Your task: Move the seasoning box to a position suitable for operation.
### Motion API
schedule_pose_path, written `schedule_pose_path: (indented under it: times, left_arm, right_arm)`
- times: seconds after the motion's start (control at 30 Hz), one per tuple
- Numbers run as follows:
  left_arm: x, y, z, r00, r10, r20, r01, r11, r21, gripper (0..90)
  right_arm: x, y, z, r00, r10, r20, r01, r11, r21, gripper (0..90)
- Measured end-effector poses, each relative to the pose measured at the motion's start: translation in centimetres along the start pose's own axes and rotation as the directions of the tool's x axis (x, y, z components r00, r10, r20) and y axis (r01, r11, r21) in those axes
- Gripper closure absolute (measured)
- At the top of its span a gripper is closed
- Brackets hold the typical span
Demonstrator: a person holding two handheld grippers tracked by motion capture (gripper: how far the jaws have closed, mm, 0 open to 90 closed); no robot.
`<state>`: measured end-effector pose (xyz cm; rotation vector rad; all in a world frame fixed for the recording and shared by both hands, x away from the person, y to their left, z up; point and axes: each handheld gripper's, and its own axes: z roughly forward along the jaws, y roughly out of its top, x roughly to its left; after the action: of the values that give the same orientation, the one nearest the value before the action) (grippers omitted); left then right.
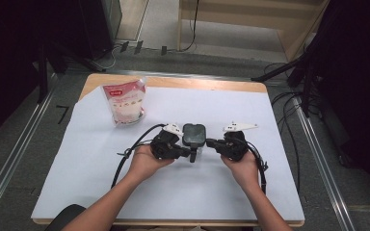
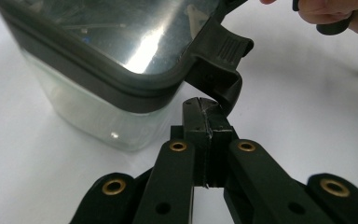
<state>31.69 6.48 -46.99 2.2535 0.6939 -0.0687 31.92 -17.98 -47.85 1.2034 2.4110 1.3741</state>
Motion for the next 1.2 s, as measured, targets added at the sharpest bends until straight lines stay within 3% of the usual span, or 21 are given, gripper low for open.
schedule_pose_path:
  times: [0.23, 0.4, 0.47, 0.67, 0.77, 0.83, 1.0, 1.07, 1.2]
  left_arm:
    - [-0.8, 0.4, 0.9, 0.9999, -0.012, 0.011, 0.012, 0.9999, -0.009, 90.0]
    - [-1.6, 0.7, 1.5, 0.9997, 0.008, 0.022, -0.008, 0.9999, -0.014, 90.0]
    - [-1.7, 0.8, 1.7, 0.9989, 0.038, 0.030, -0.037, 0.9990, -0.025, 90.0]
    - [-1.3, 0.9, 1.1, 0.9973, 0.031, 0.067, -0.030, 0.9994, -0.017, 88.5]
    - [-1.5, 0.8, 0.6, 0.9964, 0.064, 0.056, -0.064, 0.9979, -0.003, 80.0]
    - [-1.4, 0.8, 0.2, 0.9952, 0.061, 0.076, -0.062, 0.9980, 0.011, 78.0]
    - [-0.9, 0.4, -0.8, 0.9921, 0.022, 0.124, -0.028, 0.9987, 0.043, 55.5]
    - [-0.8, 0.2, -1.4, 0.9951, 0.047, 0.088, -0.050, 0.9981, 0.036, 55.0]
    - [0.0, -0.2, -2.6, 0.9944, 0.034, 0.100, -0.035, 0.9993, 0.011, 47.8]
  right_arm:
    - [-0.1, -0.1, -0.3, 0.9999, 0.011, 0.013, -0.011, 1.000, -0.005, 90.0]
    - [-0.2, -0.3, -0.5, 0.9995, 0.018, 0.024, -0.018, 1.000, -0.009, 90.0]
    - [-0.3, -0.3, -0.7, 0.9994, 0.023, 0.024, -0.023, 1.000, -0.010, 90.0]
    - [-0.3, -0.4, -1.3, 0.9988, 0.037, 0.033, -0.037, 0.999, -0.002, 90.0]
    - [-0.3, -0.6, -2.0, 0.9987, 0.046, 0.022, -0.046, 0.999, -0.019, 90.0]
    - [0.0, -0.7, -2.4, 0.9989, 0.044, 0.019, -0.044, 0.999, -0.019, 90.0]
    - [1.1, -0.8, -3.5, 0.9999, 0.007, 0.010, -0.006, 1.000, -0.029, 90.0]
    - [1.3, -0.8, -3.7, 1.0000, 0.000, 0.007, 0.000, 0.999, -0.032, 90.0]
    - [2.5, -1.2, -3.9, 0.9998, -0.022, -0.002, 0.022, 1.000, -0.016, 90.0]
